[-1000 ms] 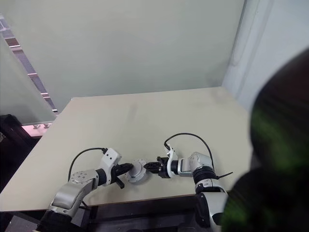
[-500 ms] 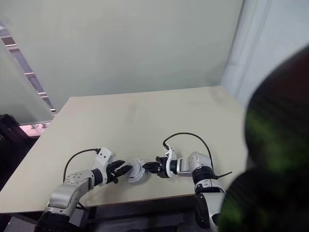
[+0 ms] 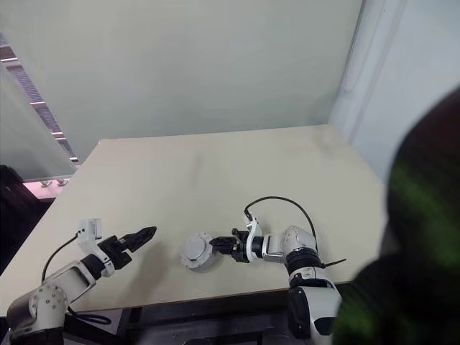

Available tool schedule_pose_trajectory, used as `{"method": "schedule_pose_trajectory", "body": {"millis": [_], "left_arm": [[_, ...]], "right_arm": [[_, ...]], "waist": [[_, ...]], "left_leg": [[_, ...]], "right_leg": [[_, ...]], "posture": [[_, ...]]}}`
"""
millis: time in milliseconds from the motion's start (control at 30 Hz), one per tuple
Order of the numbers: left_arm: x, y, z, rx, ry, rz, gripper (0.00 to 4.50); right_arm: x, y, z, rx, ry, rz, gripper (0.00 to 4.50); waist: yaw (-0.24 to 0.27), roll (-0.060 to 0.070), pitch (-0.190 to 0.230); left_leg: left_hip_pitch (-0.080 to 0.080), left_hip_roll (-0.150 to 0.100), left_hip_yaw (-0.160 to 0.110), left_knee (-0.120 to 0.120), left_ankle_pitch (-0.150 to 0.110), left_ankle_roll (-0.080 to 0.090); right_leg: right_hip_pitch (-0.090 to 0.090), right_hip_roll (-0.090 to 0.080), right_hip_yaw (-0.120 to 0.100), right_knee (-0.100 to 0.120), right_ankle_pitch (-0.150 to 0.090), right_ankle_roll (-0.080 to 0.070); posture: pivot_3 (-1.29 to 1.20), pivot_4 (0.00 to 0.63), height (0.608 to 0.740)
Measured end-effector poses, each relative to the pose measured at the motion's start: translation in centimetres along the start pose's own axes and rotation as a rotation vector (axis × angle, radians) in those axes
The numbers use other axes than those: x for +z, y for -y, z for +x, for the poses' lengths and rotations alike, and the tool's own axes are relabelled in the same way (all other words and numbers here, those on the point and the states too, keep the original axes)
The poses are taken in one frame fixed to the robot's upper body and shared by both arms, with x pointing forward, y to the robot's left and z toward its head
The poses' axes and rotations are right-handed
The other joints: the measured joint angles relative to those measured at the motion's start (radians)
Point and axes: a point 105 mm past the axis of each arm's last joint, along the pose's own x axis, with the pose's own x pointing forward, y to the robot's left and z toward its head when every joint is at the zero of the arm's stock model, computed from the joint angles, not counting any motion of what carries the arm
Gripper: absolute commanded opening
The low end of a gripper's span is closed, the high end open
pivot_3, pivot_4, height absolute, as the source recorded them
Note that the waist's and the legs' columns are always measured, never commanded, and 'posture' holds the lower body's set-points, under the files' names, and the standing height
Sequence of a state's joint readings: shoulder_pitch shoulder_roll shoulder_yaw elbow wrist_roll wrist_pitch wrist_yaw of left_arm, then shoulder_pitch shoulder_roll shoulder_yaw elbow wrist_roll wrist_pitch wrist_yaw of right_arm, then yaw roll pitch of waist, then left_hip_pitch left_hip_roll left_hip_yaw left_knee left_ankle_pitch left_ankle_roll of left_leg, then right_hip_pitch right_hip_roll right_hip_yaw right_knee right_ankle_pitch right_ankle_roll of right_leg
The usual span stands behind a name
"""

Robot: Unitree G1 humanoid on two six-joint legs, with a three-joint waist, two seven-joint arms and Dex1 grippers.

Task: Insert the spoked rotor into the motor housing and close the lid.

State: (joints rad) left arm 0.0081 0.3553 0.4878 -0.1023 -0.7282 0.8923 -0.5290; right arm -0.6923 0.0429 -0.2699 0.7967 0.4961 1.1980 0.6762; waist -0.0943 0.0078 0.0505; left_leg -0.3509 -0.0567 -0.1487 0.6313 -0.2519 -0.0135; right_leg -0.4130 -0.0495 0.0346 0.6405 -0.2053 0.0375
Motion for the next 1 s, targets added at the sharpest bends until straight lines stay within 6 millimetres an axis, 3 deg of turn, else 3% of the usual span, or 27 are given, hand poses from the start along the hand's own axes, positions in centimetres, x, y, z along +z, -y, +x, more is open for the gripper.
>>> {"method": "schedule_pose_trajectory", "body": {"millis": [300, 600, 833, 1000], "left_arm": [[-2.5, 0.7, 0.2, -0.007, 0.026, -0.160, 4.50], [-1.7, 3.0, 1.2, -0.126, 0.151, -0.367, 4.50], [-0.9, 5.4, 1.6, -0.247, 0.206, -0.460, 4.50], [-0.7, 5.2, 1.2, -0.241, 0.226, -0.476, 4.50]], "right_arm": [[1.2, -3.6, 0.4, 0.166, 0.086, 0.029, 1.21], [2.5, -6.8, -0.5, 0.244, 0.138, -0.045, 1.20], [1.9, -6.8, 0.0, 0.202, 0.097, -0.056, 1.20], [1.9, -6.5, 0.2, 0.184, 0.097, -0.053, 1.20]], "waist": [[0.001, -0.001, 0.000], [0.002, -0.001, 0.000], [0.001, -0.001, 0.000], [0.002, -0.001, 0.000]], "left_leg": [[-0.006, 0.000, 0.000, 0.001, 0.000, 0.000], [-0.010, -0.001, 0.001, 0.002, 0.000, 0.000], [-0.010, -0.001, 0.002, 0.002, 0.000, 0.000], [-0.010, -0.001, 0.002, 0.003, 0.000, 0.000]], "right_leg": [[-0.005, 0.000, 0.000, 0.000, 0.000, 0.000], [-0.008, 0.000, 0.001, 0.001, 0.000, 0.000], [-0.008, 0.000, 0.001, 0.001, 0.000, 0.000], [-0.008, 0.000, 0.002, 0.001, 0.001, -0.001]], "posture": [[0.00, 0.000, 0.740], [0.00, 0.000, 0.740], [0.00, 0.000, 0.740], [0.00, 0.000, 0.740]]}}
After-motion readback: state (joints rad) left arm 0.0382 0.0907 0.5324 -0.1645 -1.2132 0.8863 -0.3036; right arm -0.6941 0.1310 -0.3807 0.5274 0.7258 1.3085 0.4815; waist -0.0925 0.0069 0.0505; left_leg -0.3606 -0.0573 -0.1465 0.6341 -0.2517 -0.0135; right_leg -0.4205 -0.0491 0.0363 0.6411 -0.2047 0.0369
